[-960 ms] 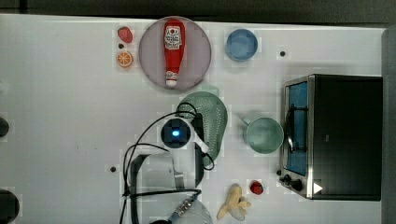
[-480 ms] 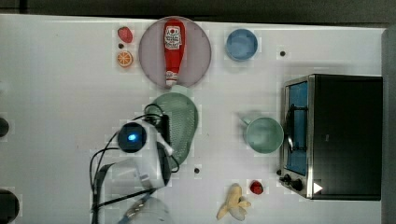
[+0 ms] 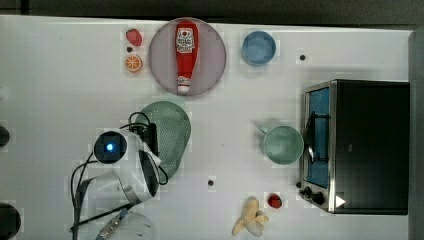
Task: Drag strainer right to left.
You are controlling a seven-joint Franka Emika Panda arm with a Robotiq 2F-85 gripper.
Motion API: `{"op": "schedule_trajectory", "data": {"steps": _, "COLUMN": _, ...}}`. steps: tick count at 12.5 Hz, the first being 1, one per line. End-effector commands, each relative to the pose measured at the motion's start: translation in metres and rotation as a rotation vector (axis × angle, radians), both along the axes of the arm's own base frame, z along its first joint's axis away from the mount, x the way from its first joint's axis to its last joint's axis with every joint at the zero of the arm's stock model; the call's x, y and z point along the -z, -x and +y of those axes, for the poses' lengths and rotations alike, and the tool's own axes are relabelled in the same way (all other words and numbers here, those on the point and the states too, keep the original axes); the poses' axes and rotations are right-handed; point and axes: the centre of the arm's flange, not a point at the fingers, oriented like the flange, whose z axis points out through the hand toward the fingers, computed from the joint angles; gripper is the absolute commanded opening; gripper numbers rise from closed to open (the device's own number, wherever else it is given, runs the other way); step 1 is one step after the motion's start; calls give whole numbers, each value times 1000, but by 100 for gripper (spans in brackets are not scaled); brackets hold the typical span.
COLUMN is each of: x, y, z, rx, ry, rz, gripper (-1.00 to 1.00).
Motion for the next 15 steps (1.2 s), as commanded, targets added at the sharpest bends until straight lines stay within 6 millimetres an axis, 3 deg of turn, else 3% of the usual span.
{"op": "schedule_trajectory", "data": {"steps": 1, "x": -5, "y": -12, "z": 29, "rx": 49, "ry": -32, "rz": 0, "gripper": 100}}
{"op": "schedule_trajectory", "data": {"steps": 8, "x": -10, "y": -10, "z": 102, "rx": 98, "ry": -73, "rz": -5, "gripper": 100}}
{"op": "schedule_trajectory", "data": {"steps": 15, "x": -12, "y": -12, "z": 147, "rx": 84, "ry": -98, "rz": -14, "gripper": 100}}
